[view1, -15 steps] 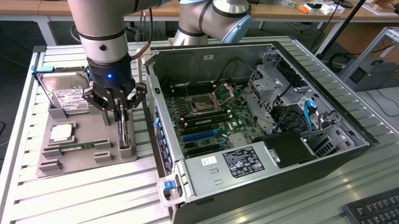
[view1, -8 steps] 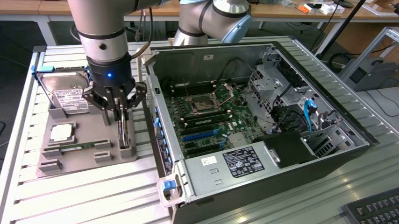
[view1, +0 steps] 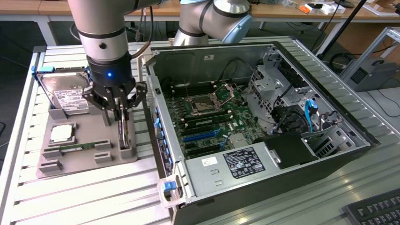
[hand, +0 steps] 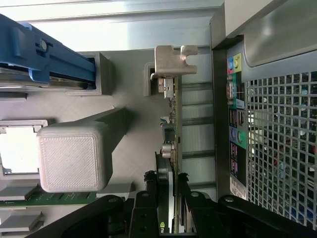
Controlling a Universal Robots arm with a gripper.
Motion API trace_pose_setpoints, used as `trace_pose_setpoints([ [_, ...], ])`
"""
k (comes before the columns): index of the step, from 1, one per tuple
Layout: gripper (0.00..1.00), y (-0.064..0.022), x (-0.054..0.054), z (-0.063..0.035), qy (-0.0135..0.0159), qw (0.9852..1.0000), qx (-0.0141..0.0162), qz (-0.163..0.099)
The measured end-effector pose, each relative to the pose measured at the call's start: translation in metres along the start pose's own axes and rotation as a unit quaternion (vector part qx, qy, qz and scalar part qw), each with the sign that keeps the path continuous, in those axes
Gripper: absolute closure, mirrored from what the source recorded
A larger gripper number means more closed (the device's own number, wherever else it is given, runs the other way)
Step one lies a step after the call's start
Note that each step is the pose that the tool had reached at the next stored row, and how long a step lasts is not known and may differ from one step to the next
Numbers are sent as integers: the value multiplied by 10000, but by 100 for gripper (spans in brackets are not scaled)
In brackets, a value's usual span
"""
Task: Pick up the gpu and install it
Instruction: 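Pick up the gpu and move the gpu toward the slot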
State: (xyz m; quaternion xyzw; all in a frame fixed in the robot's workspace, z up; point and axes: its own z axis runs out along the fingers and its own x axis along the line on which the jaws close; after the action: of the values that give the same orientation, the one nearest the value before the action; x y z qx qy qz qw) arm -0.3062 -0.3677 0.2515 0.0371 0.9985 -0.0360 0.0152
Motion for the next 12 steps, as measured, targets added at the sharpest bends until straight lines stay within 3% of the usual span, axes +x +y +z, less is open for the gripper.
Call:
trace_pose_setpoints([
  [12, 73, -3, -1, -39, -1, 10000, -1, 0],
])
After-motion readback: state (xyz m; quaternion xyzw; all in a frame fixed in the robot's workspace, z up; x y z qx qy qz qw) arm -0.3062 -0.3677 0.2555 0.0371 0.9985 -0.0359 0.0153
